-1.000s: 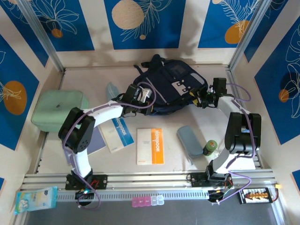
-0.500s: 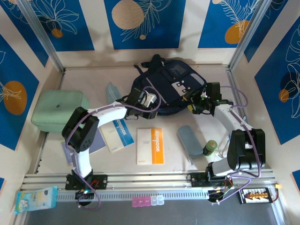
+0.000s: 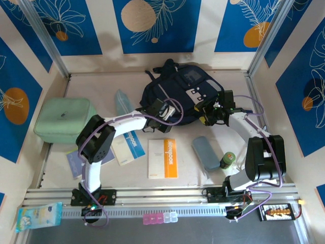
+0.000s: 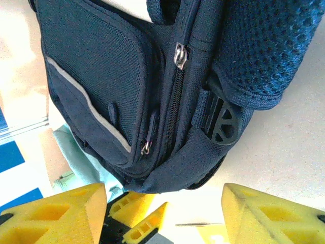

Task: Pack the student bag

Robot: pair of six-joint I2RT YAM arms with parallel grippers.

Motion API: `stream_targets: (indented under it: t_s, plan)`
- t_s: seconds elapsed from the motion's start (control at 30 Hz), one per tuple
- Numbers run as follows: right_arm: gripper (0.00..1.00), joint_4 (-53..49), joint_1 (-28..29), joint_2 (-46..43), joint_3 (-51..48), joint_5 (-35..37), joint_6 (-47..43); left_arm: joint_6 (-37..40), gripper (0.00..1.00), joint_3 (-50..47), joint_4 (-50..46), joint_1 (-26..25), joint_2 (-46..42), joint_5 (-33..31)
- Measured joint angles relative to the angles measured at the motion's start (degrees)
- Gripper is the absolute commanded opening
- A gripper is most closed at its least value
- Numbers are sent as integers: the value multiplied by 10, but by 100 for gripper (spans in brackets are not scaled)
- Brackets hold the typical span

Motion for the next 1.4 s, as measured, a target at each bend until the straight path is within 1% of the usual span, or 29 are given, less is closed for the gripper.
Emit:
stream_targets:
  t_s: [0.23, 0.37, 0.53, 0.63, 0.67, 1.0, 1.1, 1.3, 1.4]
  plan:
    - [62, 4, 0, 7, 0, 0, 5, 3, 42, 8, -22, 0, 1, -8]
    - [61, 5, 2, 16, 0, 0, 7, 3, 44, 33, -35, 0, 10, -8]
    - [61, 5, 2, 18, 0, 0, 7, 3, 44, 45, -37, 0, 18, -8]
    - [61, 5, 2, 18, 0, 0, 8, 3, 42, 52, -46, 0, 27, -8]
    - [61, 5, 2, 18, 0, 0, 8, 3, 41, 55, -48, 0, 30, -8]
    - [61, 5, 3, 18, 0, -1, 9, 2, 14, 61, -49, 0, 42, -12]
    - [61, 5, 4, 18, 0, -1, 9, 3, 8, 61, -49, 0, 42, -12]
    - [61, 5, 7, 18, 0, -2, 9, 3, 0, 61, -49, 0, 41, -12]
    - [61, 5, 9, 18, -1, -2, 10, 3, 0, 60, -49, 0, 41, -10]
